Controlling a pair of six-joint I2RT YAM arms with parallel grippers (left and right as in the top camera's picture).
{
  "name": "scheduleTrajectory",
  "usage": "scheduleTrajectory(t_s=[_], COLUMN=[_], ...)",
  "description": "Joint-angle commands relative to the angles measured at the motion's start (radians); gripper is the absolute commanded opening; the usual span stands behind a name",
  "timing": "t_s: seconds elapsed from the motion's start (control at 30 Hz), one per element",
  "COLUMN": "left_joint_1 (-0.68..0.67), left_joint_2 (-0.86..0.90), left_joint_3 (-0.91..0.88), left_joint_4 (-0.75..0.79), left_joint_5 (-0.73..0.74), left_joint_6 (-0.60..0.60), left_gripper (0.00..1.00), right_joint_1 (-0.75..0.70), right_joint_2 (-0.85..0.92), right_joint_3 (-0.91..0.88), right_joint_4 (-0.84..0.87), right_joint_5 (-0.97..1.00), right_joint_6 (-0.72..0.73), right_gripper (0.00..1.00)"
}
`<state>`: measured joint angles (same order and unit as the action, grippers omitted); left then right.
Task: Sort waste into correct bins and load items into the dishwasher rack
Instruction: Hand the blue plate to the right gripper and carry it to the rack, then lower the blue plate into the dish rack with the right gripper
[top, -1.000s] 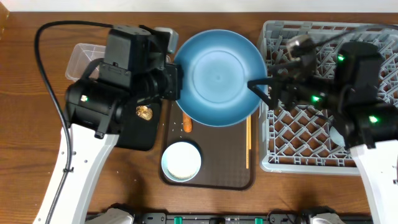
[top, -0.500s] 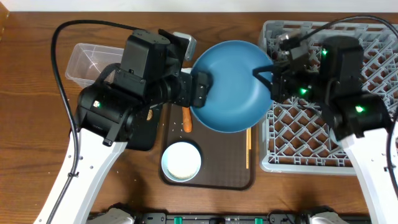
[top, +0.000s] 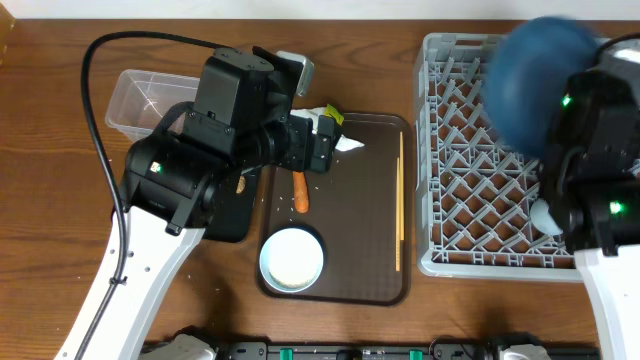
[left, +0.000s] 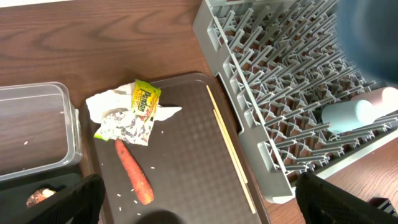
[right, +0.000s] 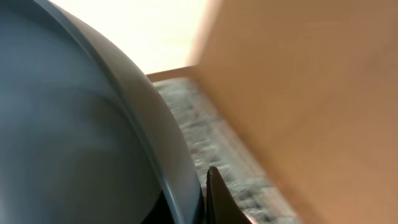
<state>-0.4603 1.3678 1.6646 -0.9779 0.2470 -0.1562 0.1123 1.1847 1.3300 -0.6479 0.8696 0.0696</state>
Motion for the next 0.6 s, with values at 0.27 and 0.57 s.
scheduleTrajectory(t_s=[0.27,0.57], left_joint_1=[0.002,0.002], left_joint_2=[-0.001,-0.001], left_joint_3=[0.008,0.008], left_joint_4=[-0.013,-0.016], left_joint_5=[-0.013,-0.013], left_joint_6=[0.007,0.007], left_gripper=[0.98,0.98], right_joint_1=[-0.280,-0.309], right_joint_2=[0.218,0.418], right_joint_3=[0.005,0.005], right_joint_4=[0.462,0.663], right_joint_5=[0.449,0.330], right_joint_6=[-0.375,-0.714], right_gripper=[0.01,0.01])
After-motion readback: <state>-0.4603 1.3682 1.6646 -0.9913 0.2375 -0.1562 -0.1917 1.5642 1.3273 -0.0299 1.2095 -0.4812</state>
